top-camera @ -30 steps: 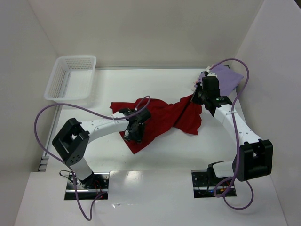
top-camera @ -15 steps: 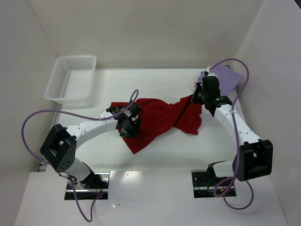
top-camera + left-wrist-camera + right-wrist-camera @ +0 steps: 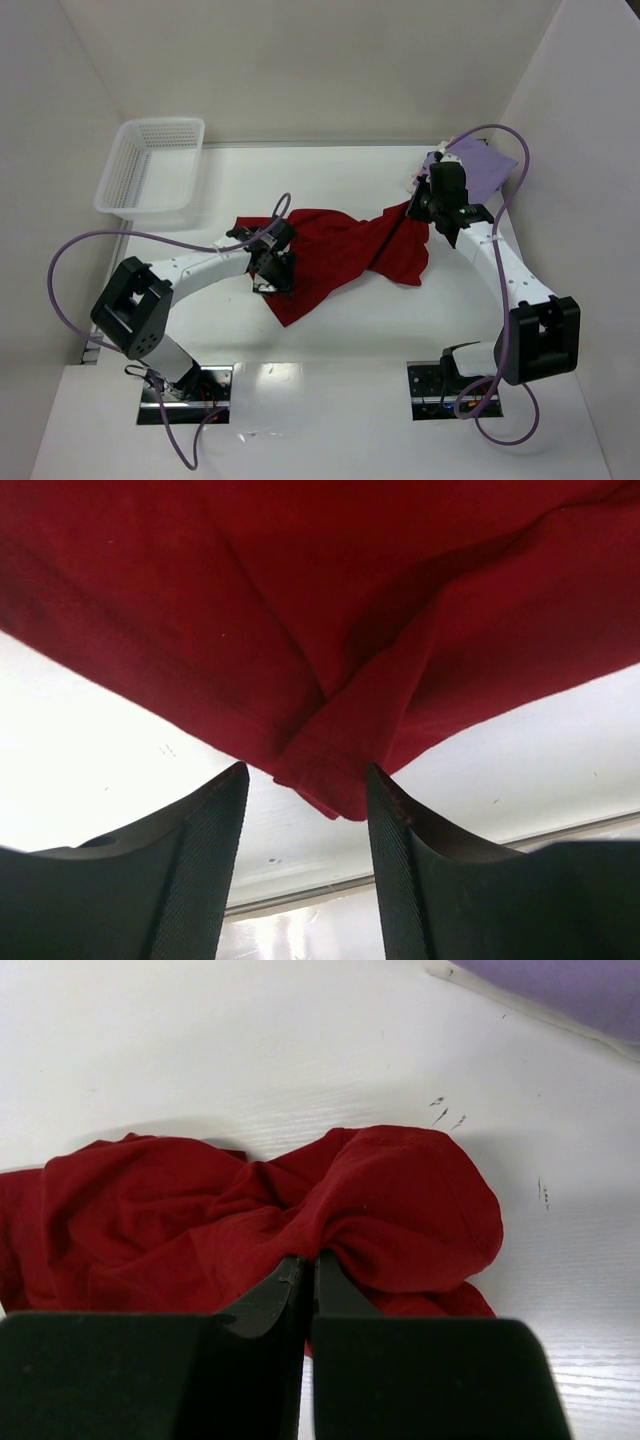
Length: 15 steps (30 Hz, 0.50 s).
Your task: Fold and stack the t-shirts
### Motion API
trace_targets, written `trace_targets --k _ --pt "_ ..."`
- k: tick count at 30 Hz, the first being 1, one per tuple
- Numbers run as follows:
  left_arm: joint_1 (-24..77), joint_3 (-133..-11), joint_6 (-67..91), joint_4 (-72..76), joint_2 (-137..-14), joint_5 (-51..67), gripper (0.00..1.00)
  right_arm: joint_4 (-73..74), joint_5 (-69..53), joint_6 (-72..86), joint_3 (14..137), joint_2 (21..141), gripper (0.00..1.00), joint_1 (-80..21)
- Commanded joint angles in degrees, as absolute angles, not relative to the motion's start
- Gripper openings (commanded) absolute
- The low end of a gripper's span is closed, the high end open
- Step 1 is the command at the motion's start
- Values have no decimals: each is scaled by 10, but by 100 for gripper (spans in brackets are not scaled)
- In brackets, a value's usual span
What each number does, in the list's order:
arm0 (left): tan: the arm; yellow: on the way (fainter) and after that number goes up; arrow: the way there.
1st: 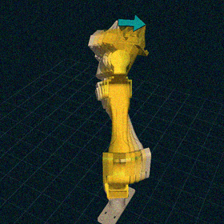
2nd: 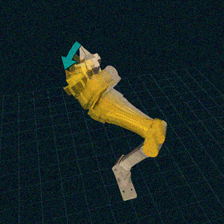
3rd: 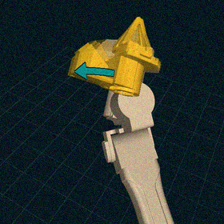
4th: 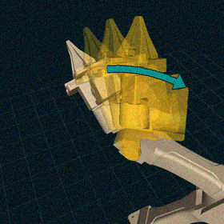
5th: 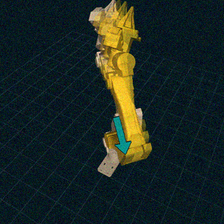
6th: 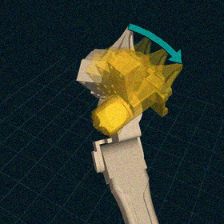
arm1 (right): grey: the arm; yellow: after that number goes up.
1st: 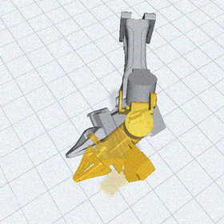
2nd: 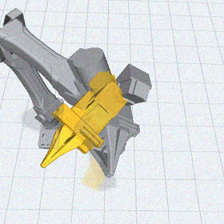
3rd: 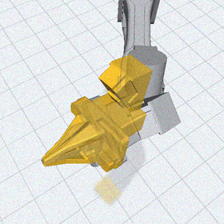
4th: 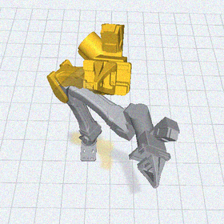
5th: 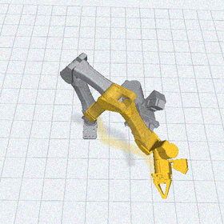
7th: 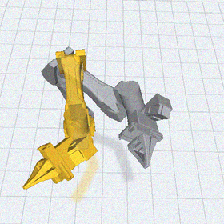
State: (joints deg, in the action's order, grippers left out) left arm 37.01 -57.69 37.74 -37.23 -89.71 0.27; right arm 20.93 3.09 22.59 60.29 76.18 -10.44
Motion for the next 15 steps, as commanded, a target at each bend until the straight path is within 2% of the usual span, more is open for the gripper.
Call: trace_targets --k 1,4,15 --pt "368 -568 374 -359 -913 18 58 182 38 217 597 751 0 -100" --pt "368 -568 374 -359 -925 18 58 182 38 217 597 751 0 -100" --pt "379 -563 364 -338 -943 45 48 182 38 217 597 751 0 -100"
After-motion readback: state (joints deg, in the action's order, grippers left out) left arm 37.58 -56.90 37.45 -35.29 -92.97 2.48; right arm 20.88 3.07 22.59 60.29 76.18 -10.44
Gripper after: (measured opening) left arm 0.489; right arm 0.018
